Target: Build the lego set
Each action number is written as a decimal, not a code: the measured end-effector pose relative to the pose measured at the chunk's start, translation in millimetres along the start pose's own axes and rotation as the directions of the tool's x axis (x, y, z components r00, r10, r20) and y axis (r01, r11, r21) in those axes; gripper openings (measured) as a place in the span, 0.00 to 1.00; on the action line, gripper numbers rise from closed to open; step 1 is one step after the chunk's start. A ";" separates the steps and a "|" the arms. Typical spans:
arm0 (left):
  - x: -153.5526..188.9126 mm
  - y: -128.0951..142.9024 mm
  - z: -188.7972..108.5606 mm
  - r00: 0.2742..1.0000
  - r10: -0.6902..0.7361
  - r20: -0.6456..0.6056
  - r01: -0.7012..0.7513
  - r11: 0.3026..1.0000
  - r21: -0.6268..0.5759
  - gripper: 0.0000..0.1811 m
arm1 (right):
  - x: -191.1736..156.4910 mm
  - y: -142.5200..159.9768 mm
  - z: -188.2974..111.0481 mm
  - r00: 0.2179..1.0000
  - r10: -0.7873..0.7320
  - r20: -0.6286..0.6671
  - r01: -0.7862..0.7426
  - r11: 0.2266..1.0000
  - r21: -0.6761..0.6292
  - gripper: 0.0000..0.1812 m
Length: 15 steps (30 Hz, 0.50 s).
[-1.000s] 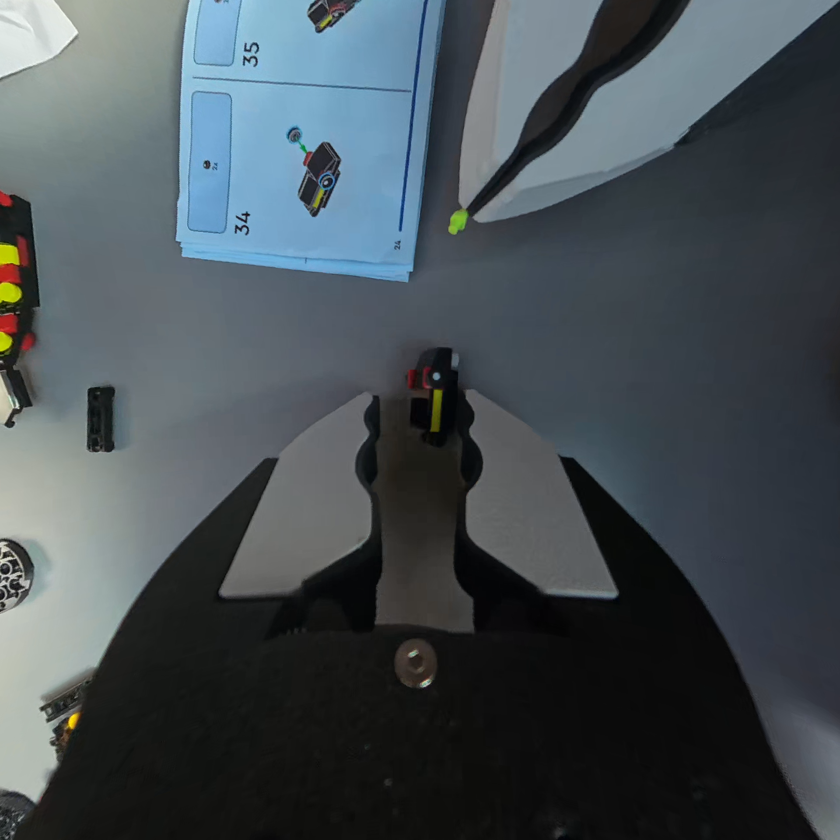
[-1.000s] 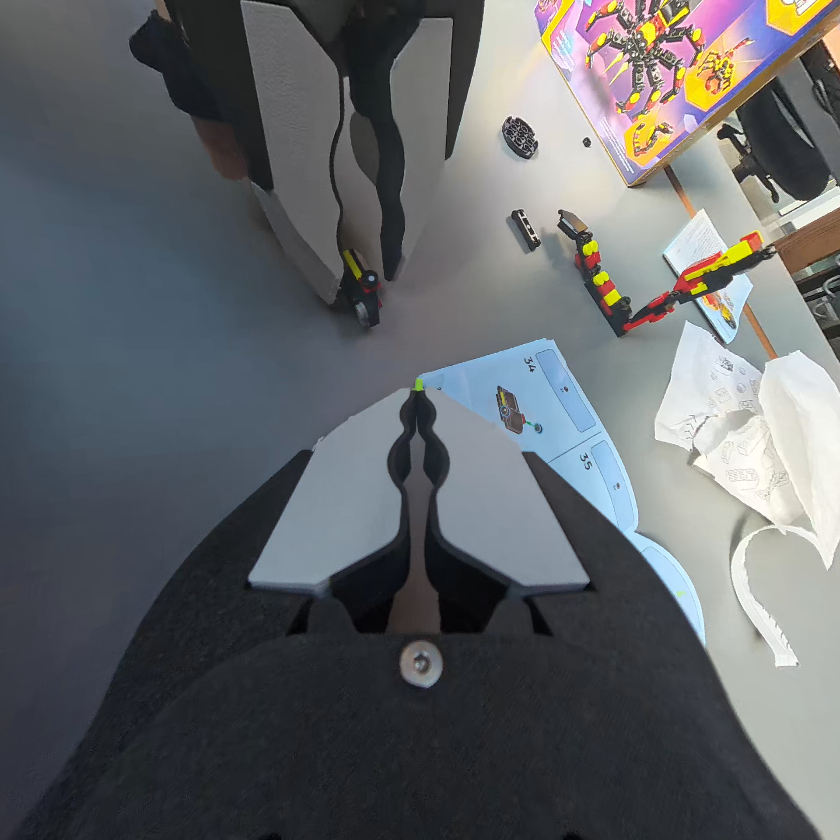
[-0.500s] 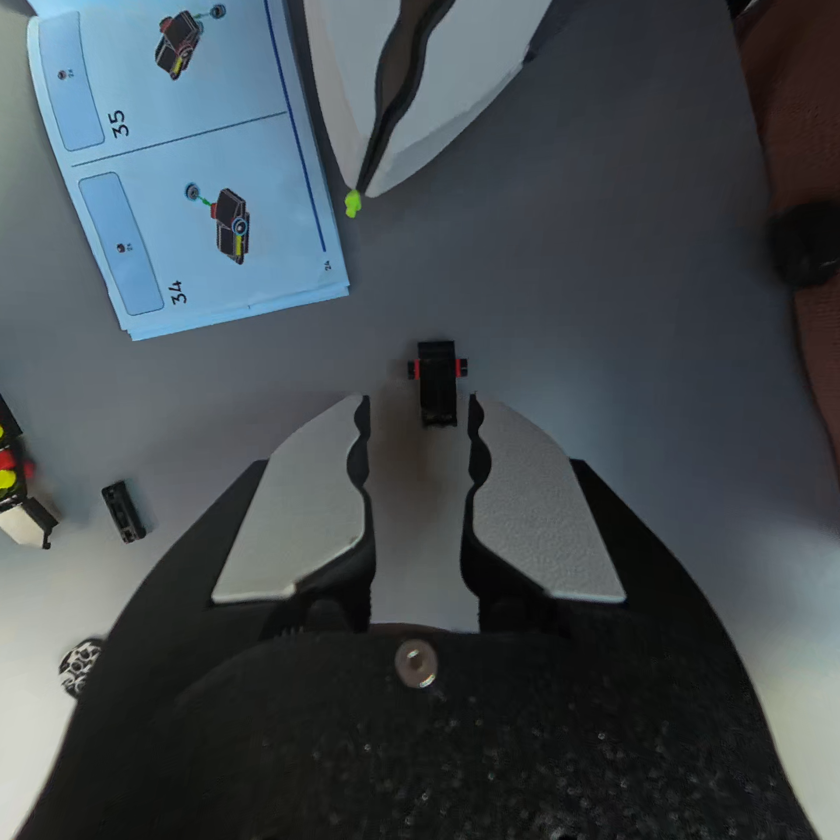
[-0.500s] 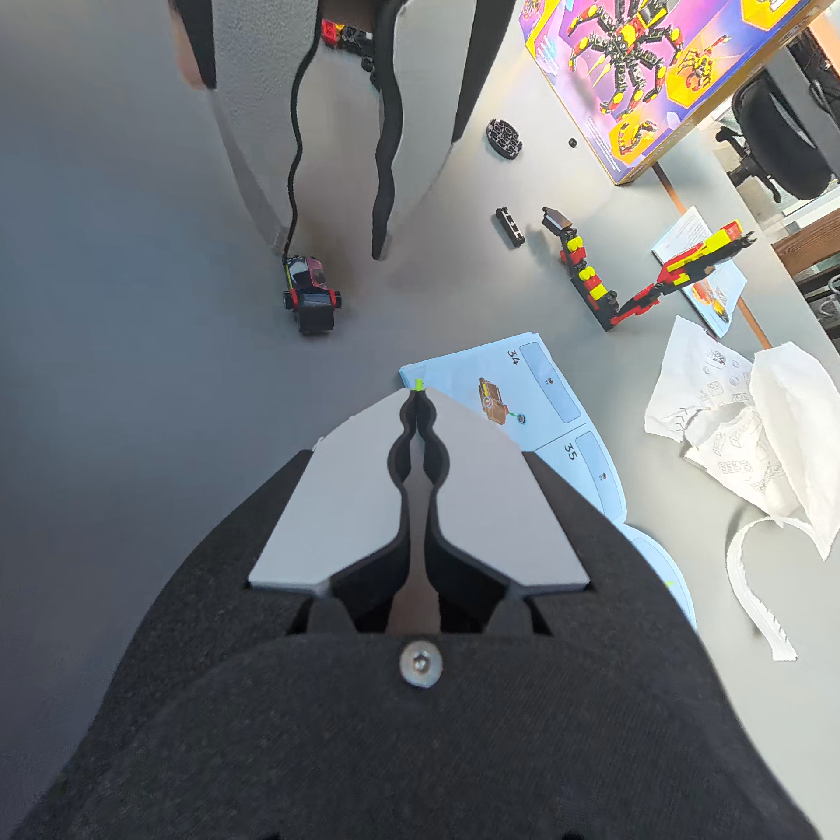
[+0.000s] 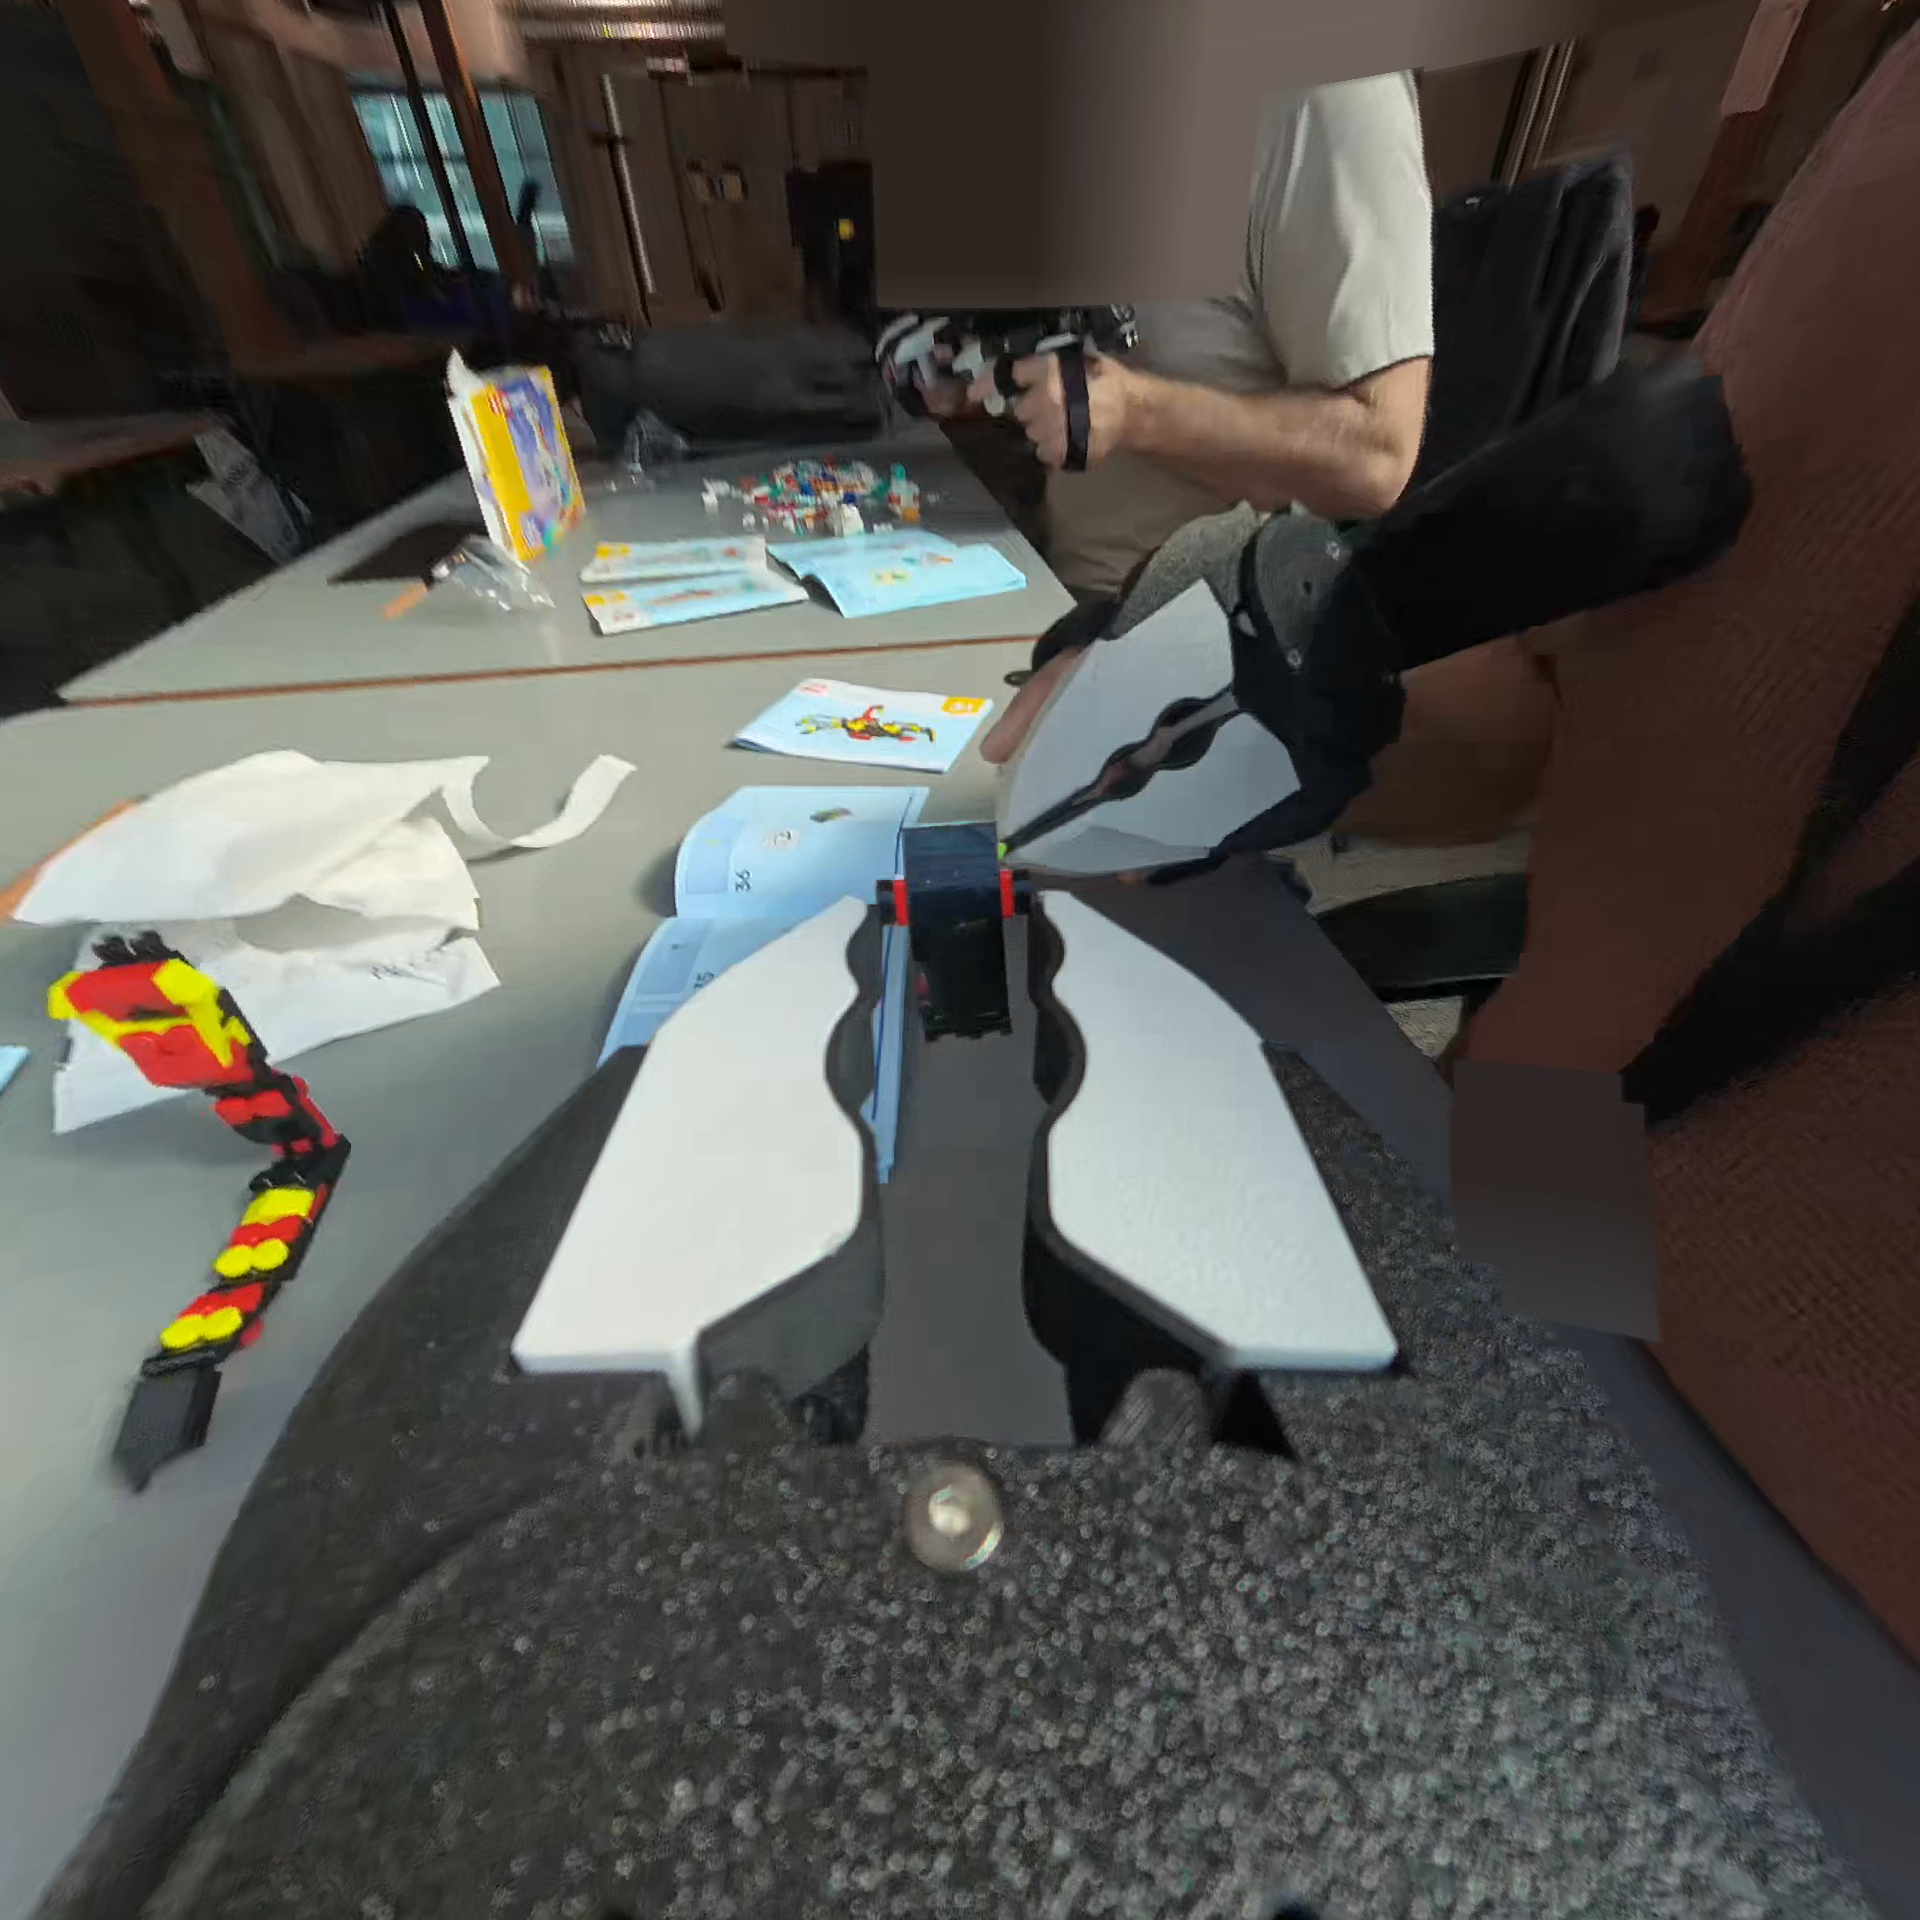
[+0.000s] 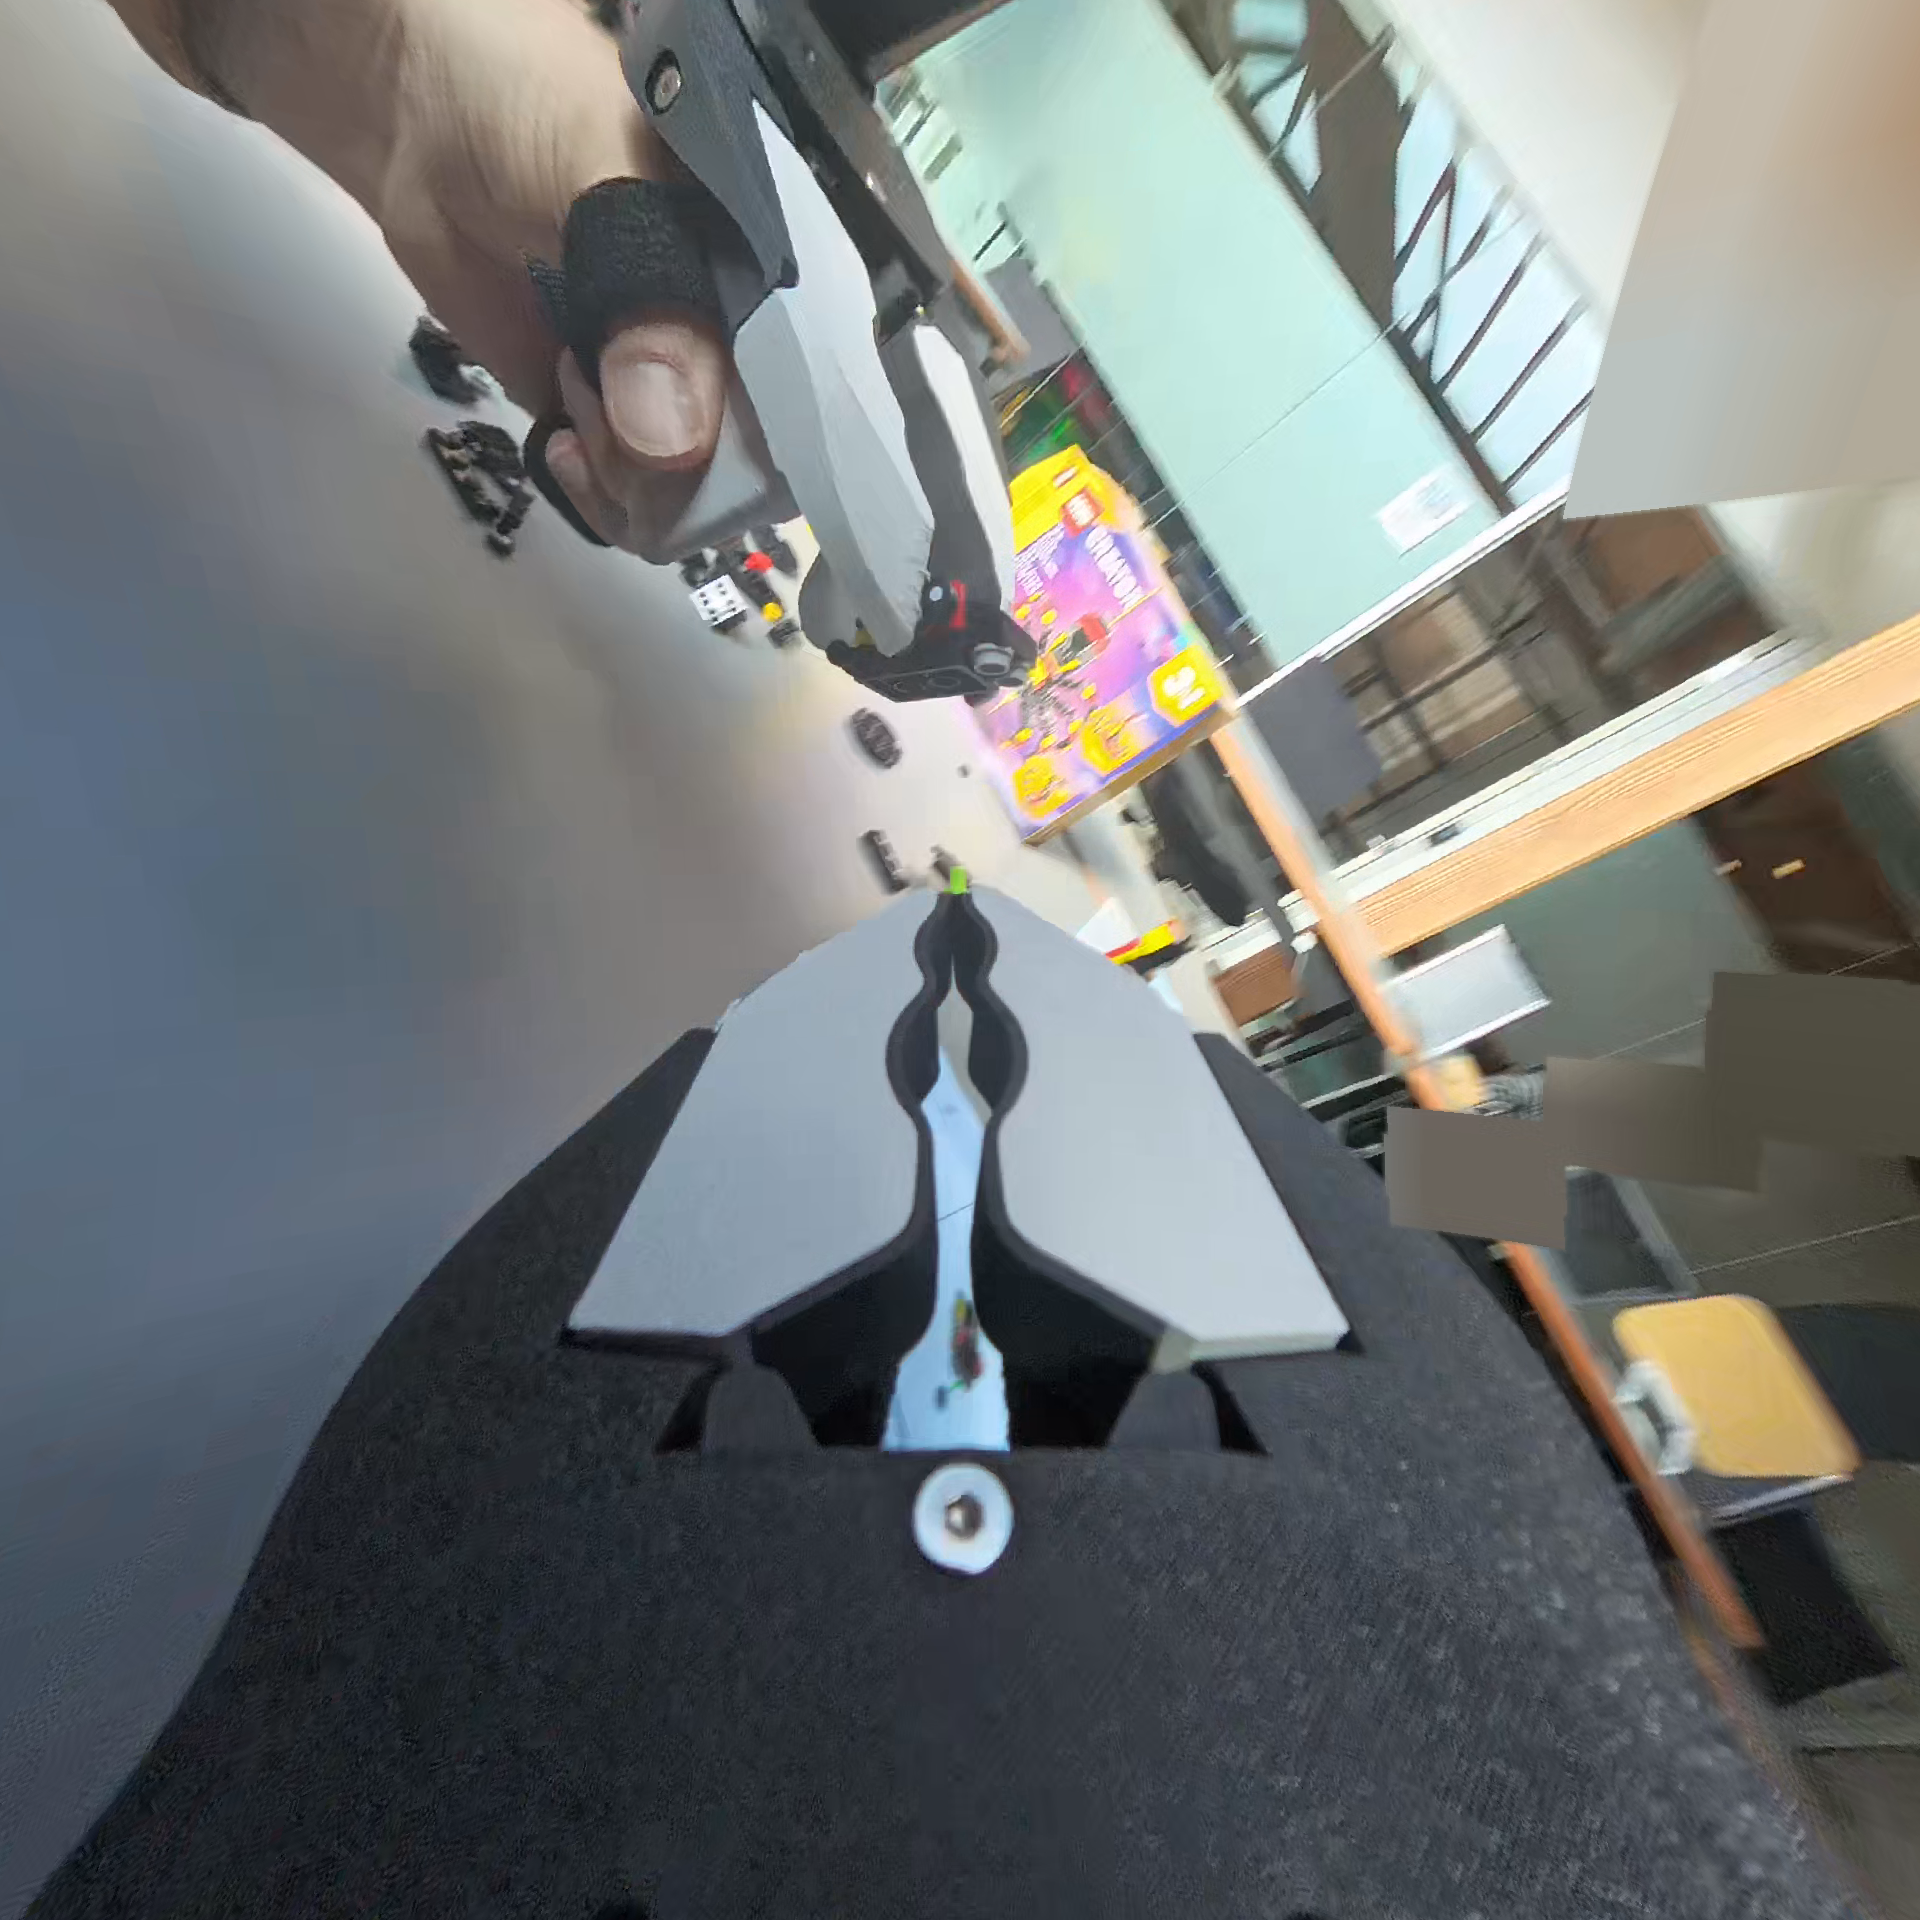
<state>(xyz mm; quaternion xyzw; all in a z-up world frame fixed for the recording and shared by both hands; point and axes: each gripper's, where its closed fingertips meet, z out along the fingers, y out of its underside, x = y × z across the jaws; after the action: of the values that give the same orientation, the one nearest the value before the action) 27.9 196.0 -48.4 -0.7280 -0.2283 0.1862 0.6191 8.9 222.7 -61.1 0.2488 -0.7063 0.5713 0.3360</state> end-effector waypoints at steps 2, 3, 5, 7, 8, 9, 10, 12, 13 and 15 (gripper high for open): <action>2.7 -14.7 -7.4 0.991 0.115 0.068 -0.122 0.986 0.110 0.15 | 7.5 -17.0 -6.1 0.964 -0.228 -0.139 0.237 0.970 0.052 0.00; 4.5 -17.7 -8.3 0.982 0.162 0.093 -0.173 0.977 0.126 0.15 | 9.5 -21.3 -6.6 0.946 -0.277 -0.169 0.290 0.955 0.059 0.00; 9.5 -21.7 -6.2 0.973 0.207 0.099 -0.220 0.965 0.142 0.15 | 17.0 -25.4 -6.2 0.930 -0.310 -0.199 0.330 0.941 0.078 0.00; 8.2 -23.0 -2.3 0.984 0.158 0.086 -0.170 0.975 0.142 0.15 | 26.7 -33.5 -8.2 0.897 -0.358 -0.257 0.393 0.915 0.096 0.00; 5.5 -25.4 -1.2 0.991 0.099 0.088 -0.112 0.982 0.155 0.15 | 29.6 -37.4 -8.2 0.885 -0.378 -0.272 0.416 0.904 0.099 0.00; 1.4 -28.8 -0.4 0.995 0.018 0.097 -0.035 0.984 0.176 0.15 | 32.1 -39.9 -7.0 0.872 -0.401 -0.282 0.441 0.892 0.095 0.00; -3.2 -32.7 -0.1 0.991 -0.075 0.109 0.052 0.977 0.205 0.15 | 33.9 -40.7 -4.6 0.855 -0.432 -0.287 0.472 0.878 0.084 0.00; -12.3 -39.0 -0.5 0.955 -0.268 0.125 0.225 0.934 0.278 0.15 | 39.1 -38.1 2.0 0.815 -0.499 -0.294 0.531 0.847 0.035 0.00; -13.6 -41.3 -0.1 0.925 -0.367 0.101 0.320 0.894 0.315 0.15 | 41.9 -37.8 4.2 0.792 -0.530 -0.303 0.561 0.827 0.021 0.00; -11.5 -48.1 0.0 0.844 -0.536 -0.001 0.493 0.775 0.397 0.15 | 46.9 -33.5 10.8 0.760 -0.579 -0.295 0.601 0.799 -0.021 0.00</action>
<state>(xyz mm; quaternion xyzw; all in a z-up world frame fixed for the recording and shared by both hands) 13.5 195.8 -1.0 -0.4912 -0.4121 0.0909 0.7620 1.0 206.1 -5.4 0.3853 -0.5137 0.4922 0.5877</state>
